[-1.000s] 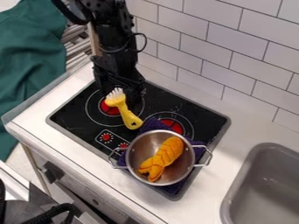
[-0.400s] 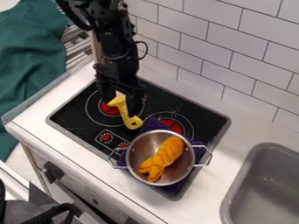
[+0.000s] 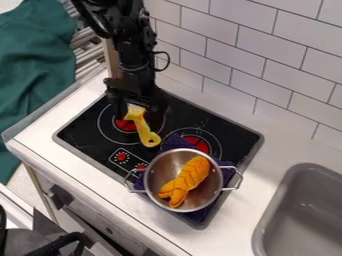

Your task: Move the yellow brush to the upper right of the burner

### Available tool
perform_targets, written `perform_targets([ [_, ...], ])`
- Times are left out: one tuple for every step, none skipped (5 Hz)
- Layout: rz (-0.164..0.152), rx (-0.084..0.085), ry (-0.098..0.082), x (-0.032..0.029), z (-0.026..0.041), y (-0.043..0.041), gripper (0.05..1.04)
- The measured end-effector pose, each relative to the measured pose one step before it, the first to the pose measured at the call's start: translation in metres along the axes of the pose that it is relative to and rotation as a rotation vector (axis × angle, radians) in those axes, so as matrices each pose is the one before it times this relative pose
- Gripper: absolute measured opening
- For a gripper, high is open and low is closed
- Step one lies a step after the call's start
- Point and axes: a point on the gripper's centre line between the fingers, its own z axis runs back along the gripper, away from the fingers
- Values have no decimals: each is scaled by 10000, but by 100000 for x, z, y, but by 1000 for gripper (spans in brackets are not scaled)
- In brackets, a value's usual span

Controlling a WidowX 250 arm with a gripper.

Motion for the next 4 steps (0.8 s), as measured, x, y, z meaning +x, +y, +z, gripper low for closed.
perform_targets([
  [2241, 73, 350, 690, -798, 173, 1001],
  [1045, 170, 496, 641, -1313, -27, 1001],
  [433, -306, 77, 1395, -447, -146, 1001],
  [186, -196, -154, 1627, -409, -87, 964],
])
